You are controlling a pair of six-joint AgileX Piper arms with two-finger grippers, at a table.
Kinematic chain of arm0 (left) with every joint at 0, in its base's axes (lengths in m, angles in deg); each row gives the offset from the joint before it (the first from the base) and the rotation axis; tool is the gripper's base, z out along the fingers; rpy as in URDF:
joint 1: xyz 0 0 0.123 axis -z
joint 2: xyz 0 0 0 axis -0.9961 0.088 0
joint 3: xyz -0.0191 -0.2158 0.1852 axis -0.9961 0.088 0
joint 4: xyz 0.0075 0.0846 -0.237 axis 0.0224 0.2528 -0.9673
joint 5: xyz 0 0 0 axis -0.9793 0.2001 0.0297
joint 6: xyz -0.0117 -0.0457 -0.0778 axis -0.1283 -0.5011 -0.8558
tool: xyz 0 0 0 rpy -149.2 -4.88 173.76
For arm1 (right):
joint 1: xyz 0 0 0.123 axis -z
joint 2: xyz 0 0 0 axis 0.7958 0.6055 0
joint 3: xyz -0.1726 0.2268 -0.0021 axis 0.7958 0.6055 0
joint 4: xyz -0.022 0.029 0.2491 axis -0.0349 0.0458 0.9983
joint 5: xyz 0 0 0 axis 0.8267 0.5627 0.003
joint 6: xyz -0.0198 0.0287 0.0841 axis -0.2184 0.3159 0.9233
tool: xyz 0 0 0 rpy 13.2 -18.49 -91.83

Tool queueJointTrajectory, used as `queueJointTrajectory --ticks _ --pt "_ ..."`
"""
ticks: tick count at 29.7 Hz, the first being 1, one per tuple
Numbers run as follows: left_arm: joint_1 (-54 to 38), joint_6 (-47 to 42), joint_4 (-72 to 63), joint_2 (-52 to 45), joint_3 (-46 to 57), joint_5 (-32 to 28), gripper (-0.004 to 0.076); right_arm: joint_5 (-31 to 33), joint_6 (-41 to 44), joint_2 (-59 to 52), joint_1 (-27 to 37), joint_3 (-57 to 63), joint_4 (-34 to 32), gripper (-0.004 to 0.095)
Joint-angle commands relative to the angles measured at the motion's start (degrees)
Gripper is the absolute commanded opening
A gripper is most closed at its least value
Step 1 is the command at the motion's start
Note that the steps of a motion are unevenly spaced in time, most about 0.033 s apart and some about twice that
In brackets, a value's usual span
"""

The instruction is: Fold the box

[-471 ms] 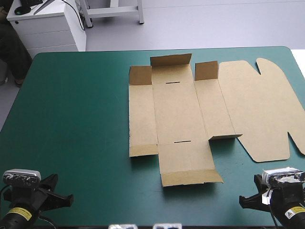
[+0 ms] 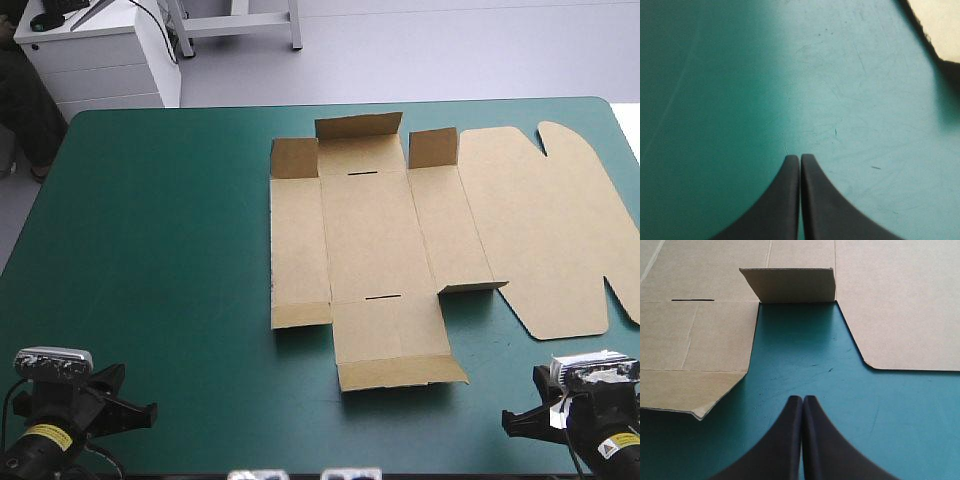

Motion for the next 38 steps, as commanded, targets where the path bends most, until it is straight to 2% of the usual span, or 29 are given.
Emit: queueJointTrajectory --ticks 1,11,18,25,31,34,38 --pt "0.14 -0.52 -1.2 4.65 -2.23 -4.53 -0.0008 -2.95 -0.09 0.61 -0.17 -1.77 0.97 -0.0019" --pt "0.14 -0.52 -10.73 23.34 -11.82 -12.78 -0.0008 -2.95 -0.09 0.61 -0.17 -1.77 0.97 -0.0019" --pt "0.14 0.49 -13.34 39.1 -21.54 -13.33 -0.0008 -2.47 -0.09 0.61 -0.17 -1.77 0.97 -0.0019" --pt "-0.09 8.24 -25.52 52.86 -29.17 -13.82 -0.0008 -1.82 -0.09 0.61 -0.17 -1.77 0.97 -0.0019" --pt "-5.64 20.93 -47.39 62.09 -32.16 -10.87 -0.0007 1.84 -0.09 0.61 -0.17 -1.77 -0.01 -0.0019" --pt "-9.17 27.97 -58.38 66.44 -32.16 -6.34 -0.0008 3.44 -0.09 0.61 -0.17 -1.77 -2.11 -0.0019" --pt "-11.44 33.5 -64.88 70.64 -32.16 -1.39 -0.0008 3.44 -0.09 0.61 -0.17 -1.77 -2.75 -0.0019"
